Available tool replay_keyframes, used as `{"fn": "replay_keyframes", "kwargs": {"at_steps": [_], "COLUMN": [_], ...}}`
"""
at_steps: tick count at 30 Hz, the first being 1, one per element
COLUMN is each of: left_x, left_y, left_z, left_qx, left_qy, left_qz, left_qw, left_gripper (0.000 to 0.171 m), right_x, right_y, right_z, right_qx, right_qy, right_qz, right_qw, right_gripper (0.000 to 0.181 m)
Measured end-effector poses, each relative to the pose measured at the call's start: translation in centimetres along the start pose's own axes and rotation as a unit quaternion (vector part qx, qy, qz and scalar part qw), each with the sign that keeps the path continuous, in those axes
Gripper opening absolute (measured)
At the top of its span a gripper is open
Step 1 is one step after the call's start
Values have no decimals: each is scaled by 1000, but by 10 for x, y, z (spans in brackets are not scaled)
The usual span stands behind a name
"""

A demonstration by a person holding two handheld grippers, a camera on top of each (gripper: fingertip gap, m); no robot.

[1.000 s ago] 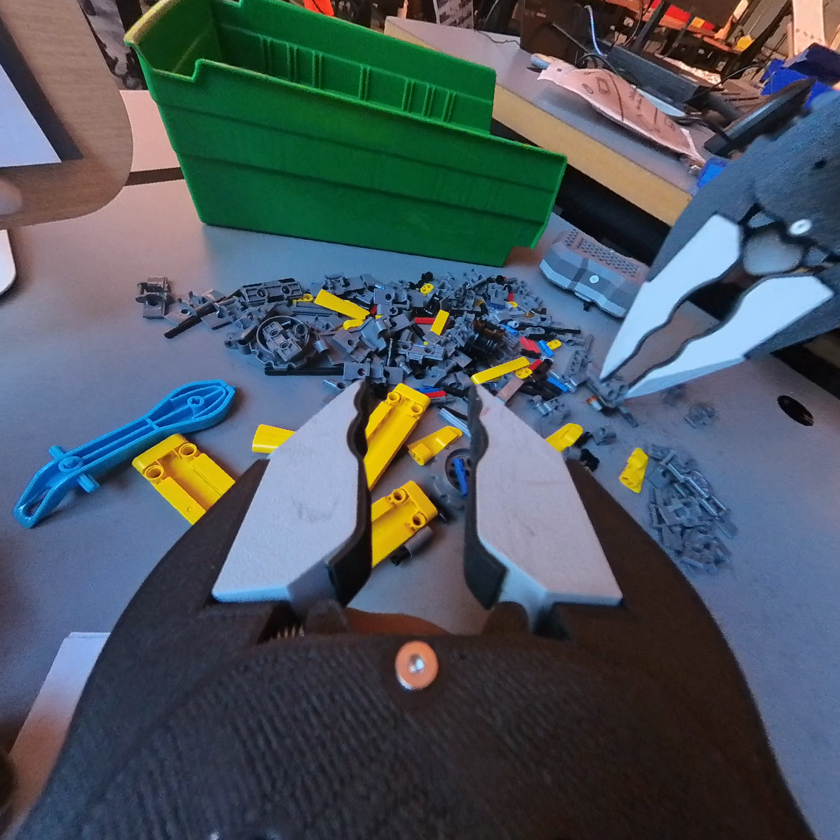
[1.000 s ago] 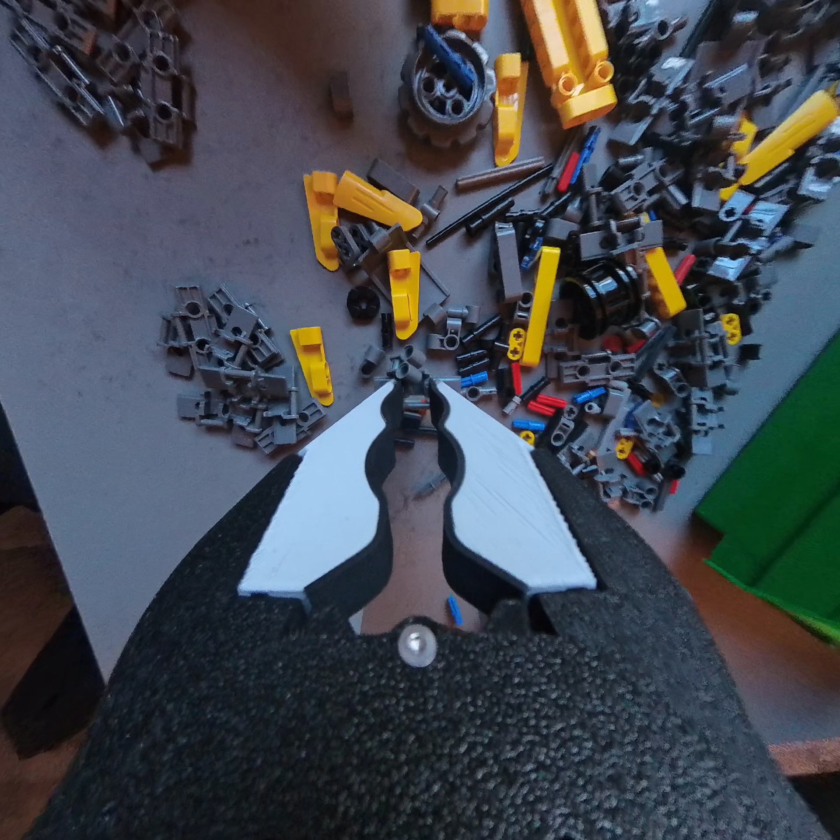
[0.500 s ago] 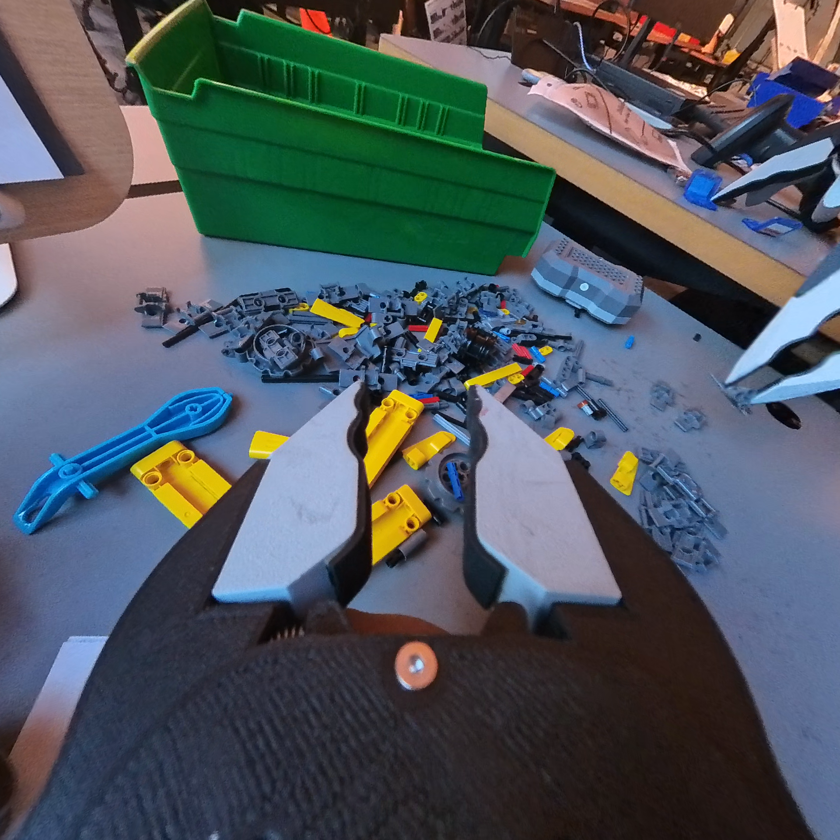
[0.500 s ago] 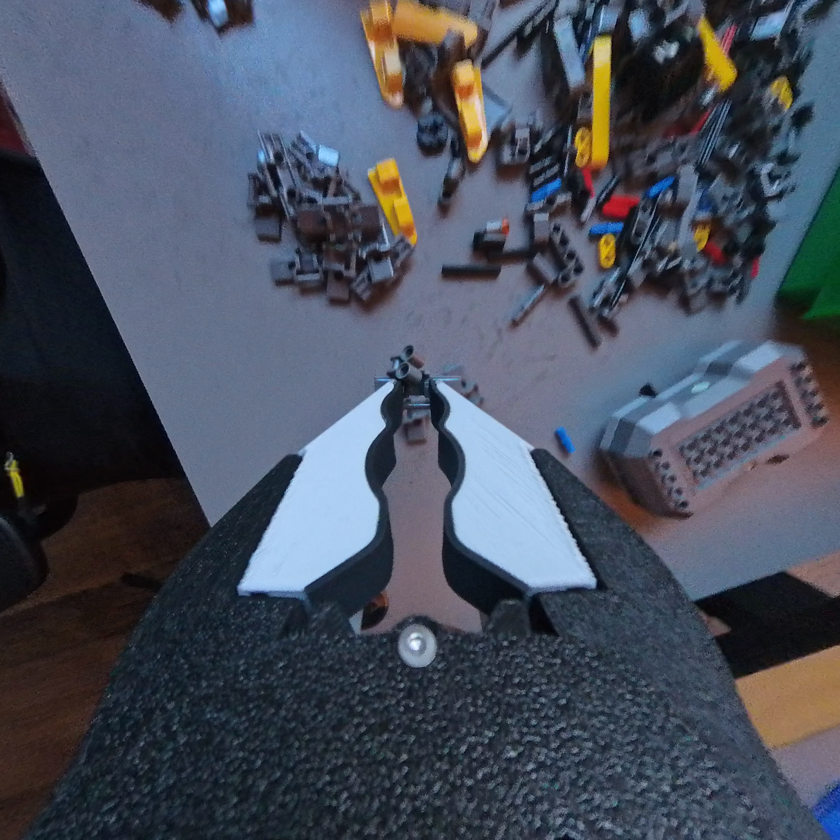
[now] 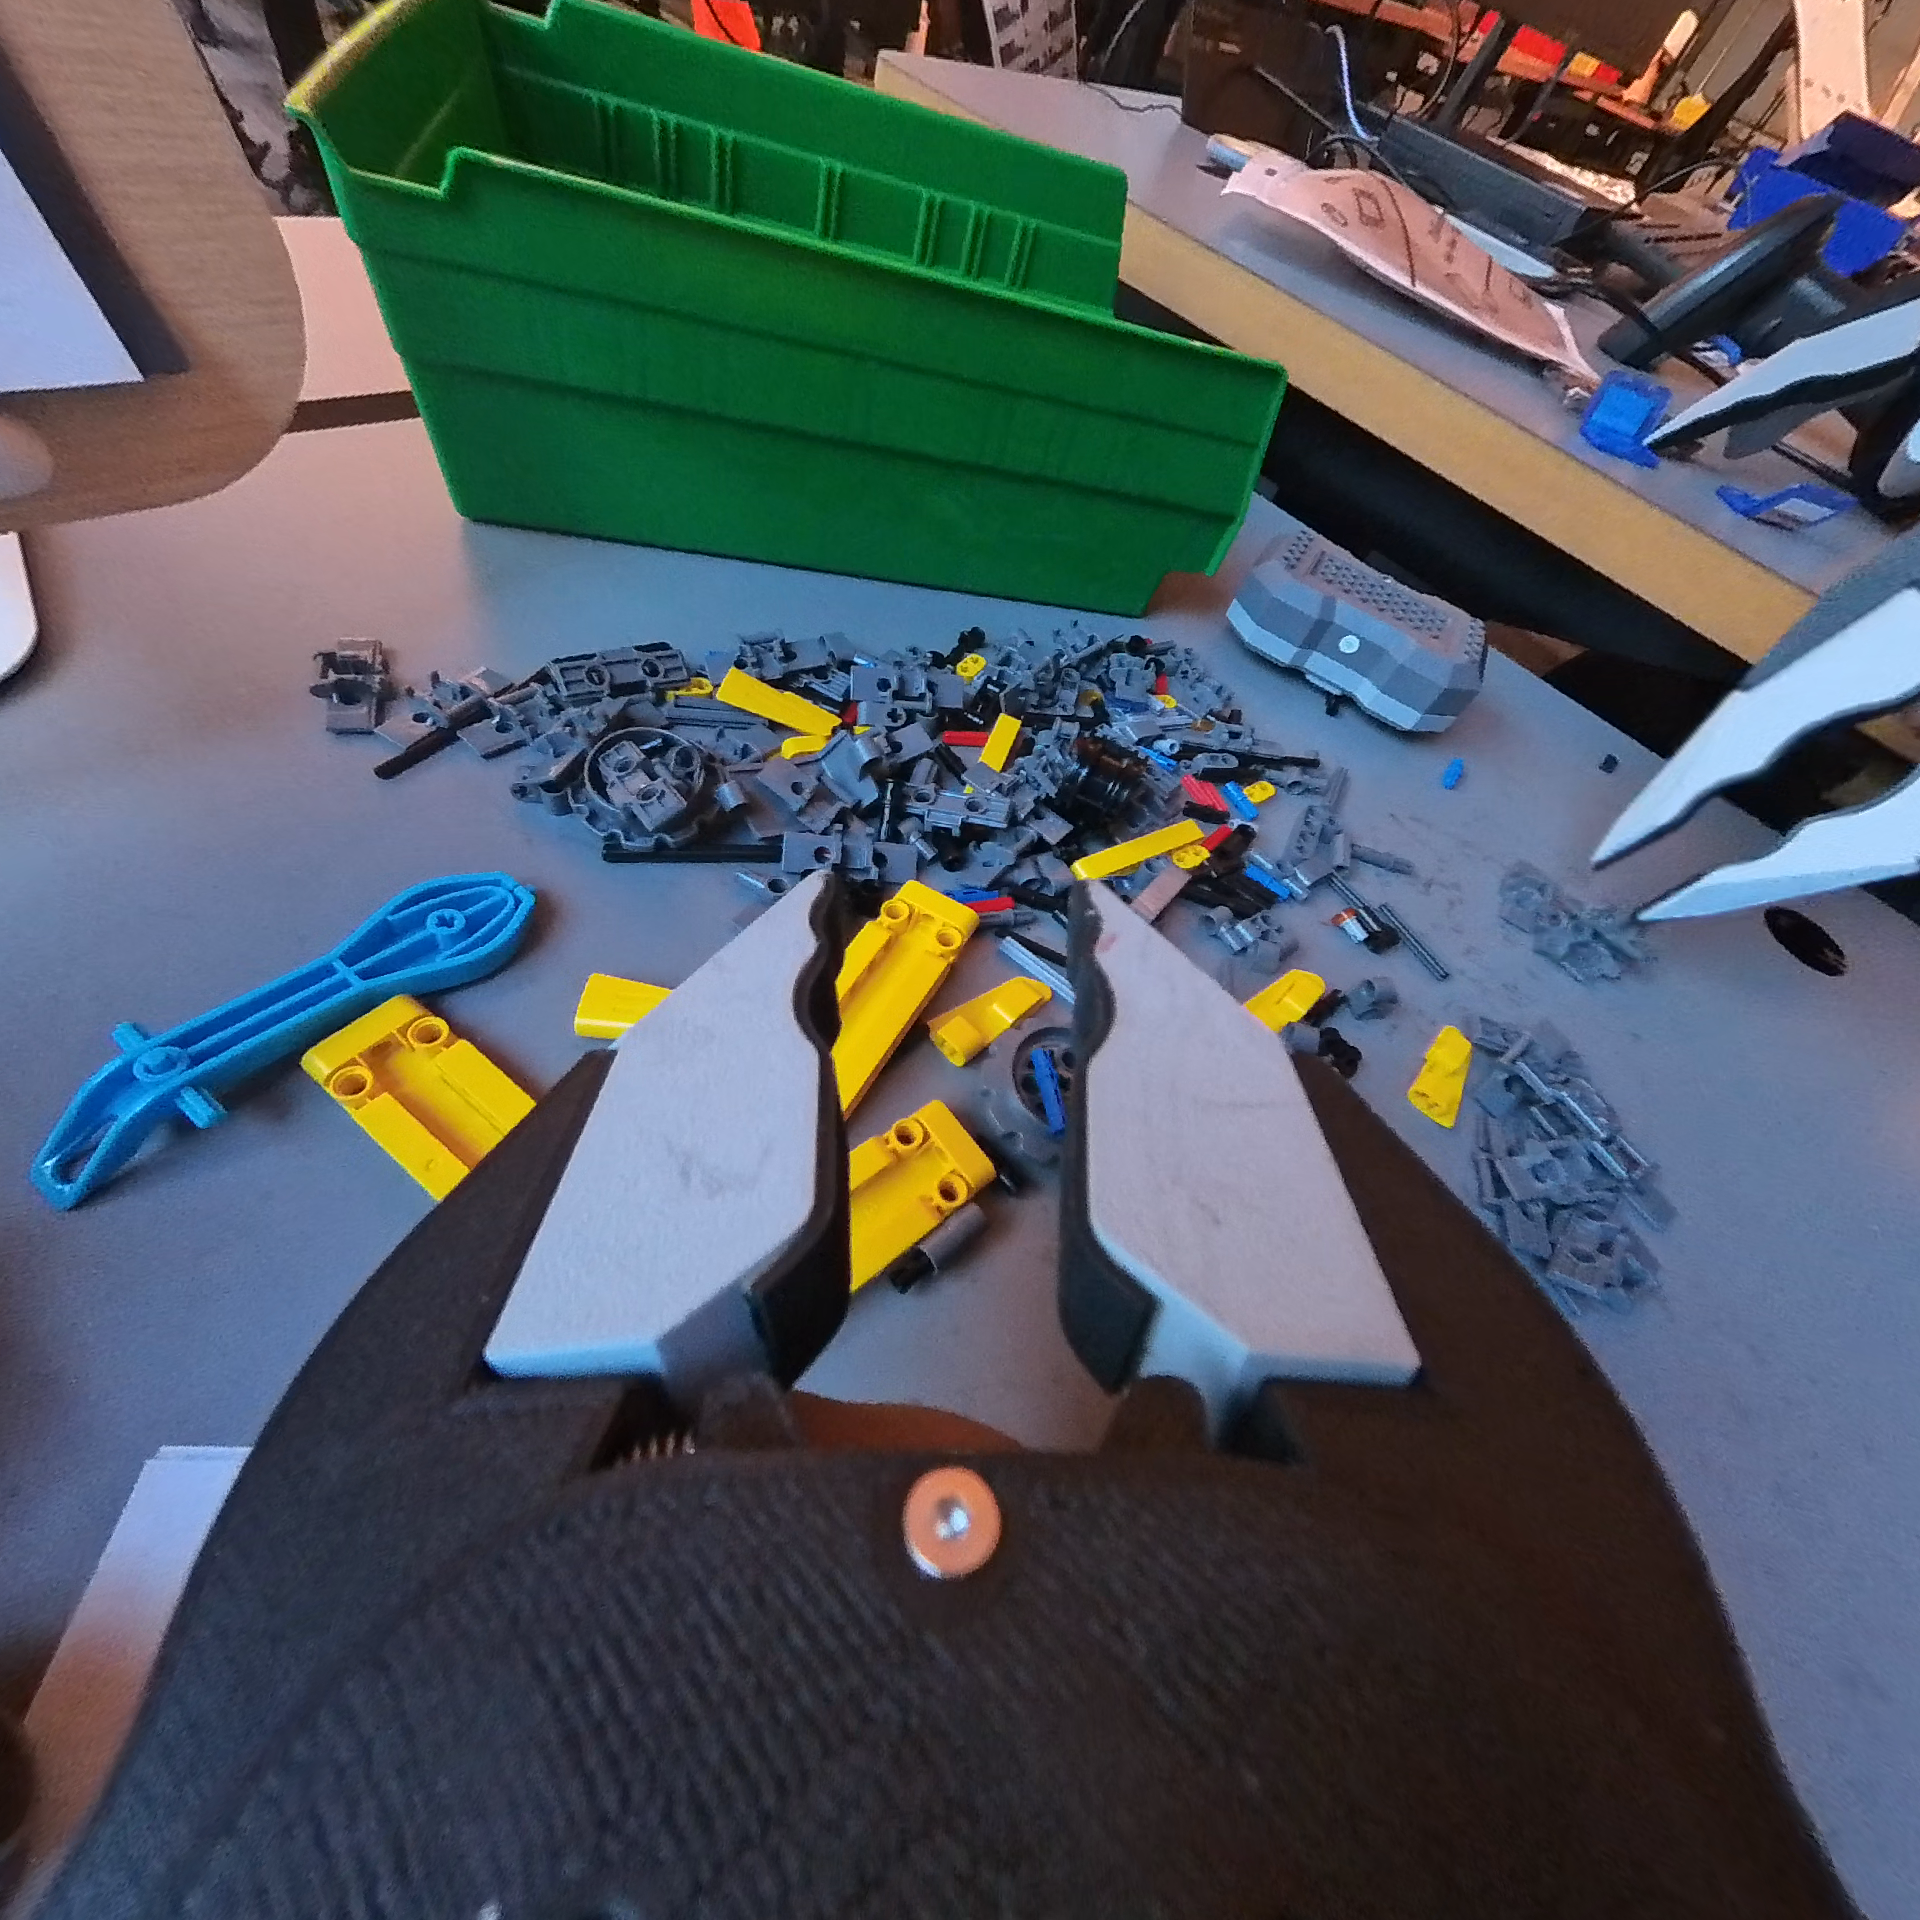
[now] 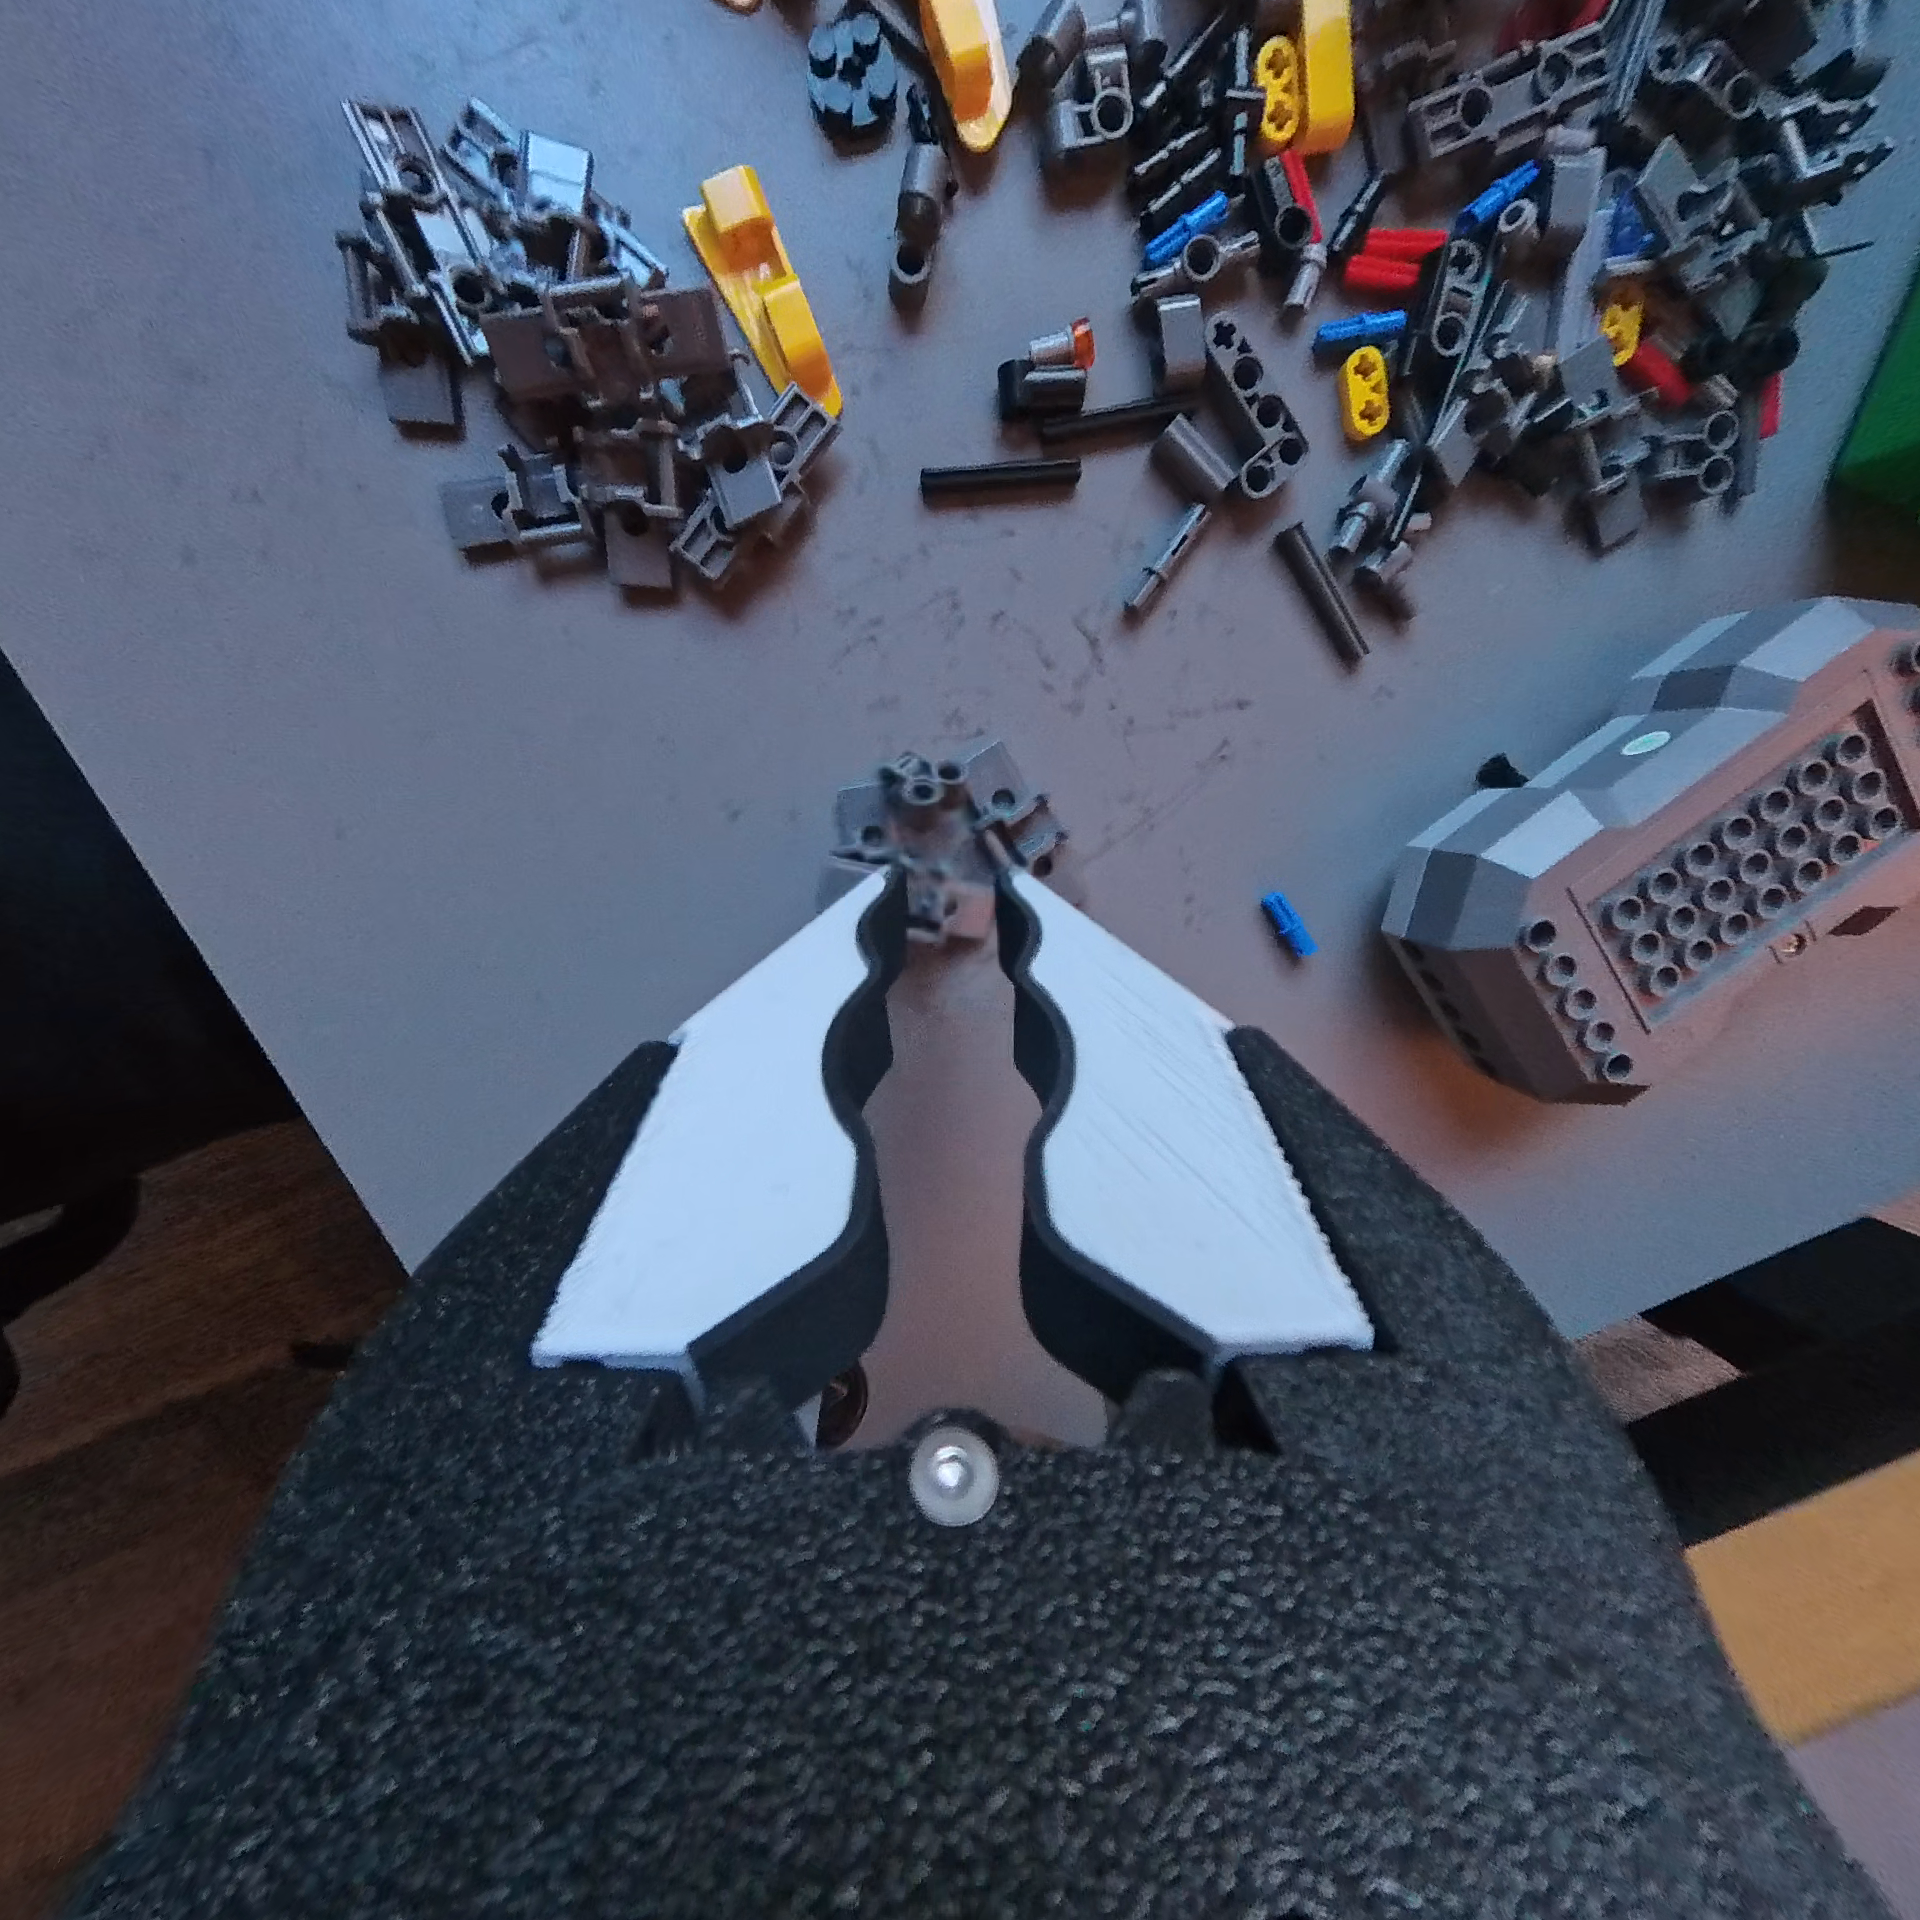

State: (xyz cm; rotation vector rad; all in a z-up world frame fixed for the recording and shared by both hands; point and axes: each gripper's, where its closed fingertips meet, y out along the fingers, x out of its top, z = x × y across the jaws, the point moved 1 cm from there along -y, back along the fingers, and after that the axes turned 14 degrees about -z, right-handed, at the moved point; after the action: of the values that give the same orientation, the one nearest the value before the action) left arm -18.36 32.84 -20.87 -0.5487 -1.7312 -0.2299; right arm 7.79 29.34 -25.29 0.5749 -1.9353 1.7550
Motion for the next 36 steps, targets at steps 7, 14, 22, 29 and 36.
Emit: {"fn": "replay_keyframes", "kwargs": {"at_steps": [7, 14, 22, 29, 36], "left_x": [0, 0, 0, 0, -1], "left_y": [0, 0, 0, 0, 0], "left_z": [-2, -1, -4, -3, -2], "left_qx": [-4, -3, -6, -5, -5], "left_qy": [1, -2, 3, 0, -1], "left_qz": [0, 0, 2, 1, 2], "left_qw": [1000, 1000, 1000, 1000, 1000], "left_gripper": [39, 39, 39, 38, 38], "right_x": [5, 4, 13, 29, 50], "right_y": [8, 17, 22, 37, 50], "right_z": [-19, -26, 2, -1, -23], "right_qx": [-4, -3, 37, 37, 0], "right_qy": [81, 107, 53, 24, 20], "right_qz": [-46, -51, -47, -36, -41], "right_qw": [996, 993, 997, 998, 999], "right_gripper": [24, 20, 17, 0, 11]}}
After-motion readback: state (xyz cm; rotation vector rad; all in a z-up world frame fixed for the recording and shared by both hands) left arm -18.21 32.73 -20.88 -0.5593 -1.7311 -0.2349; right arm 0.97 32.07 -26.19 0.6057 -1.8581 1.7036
